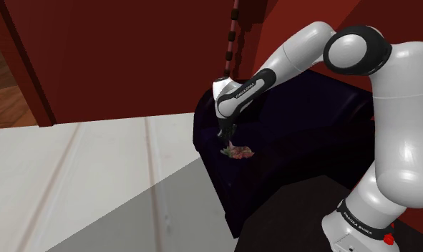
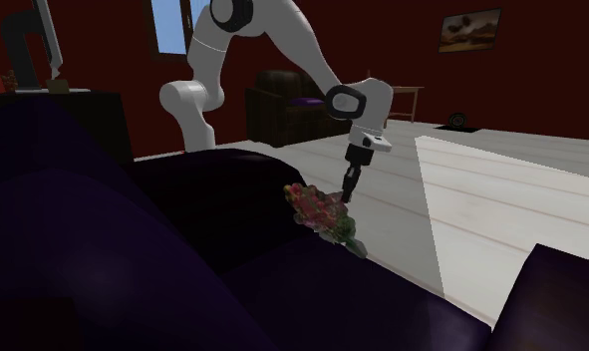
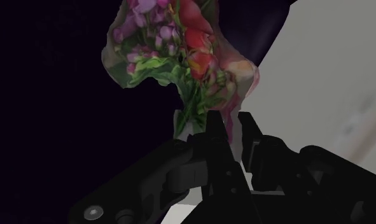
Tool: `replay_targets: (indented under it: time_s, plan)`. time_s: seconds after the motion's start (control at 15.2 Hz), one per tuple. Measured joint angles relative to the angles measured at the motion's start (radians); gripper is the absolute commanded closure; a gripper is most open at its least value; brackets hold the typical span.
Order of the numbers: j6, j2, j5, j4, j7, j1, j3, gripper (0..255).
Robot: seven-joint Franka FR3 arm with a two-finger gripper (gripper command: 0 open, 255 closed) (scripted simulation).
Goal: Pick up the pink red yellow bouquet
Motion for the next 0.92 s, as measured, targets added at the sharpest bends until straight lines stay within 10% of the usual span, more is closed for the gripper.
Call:
replay_targets:
  time_s: [0.92]
  plan:
    - [-0.129,-0.121,0.021,0.012,-0.026,-0.004,0.009,255]
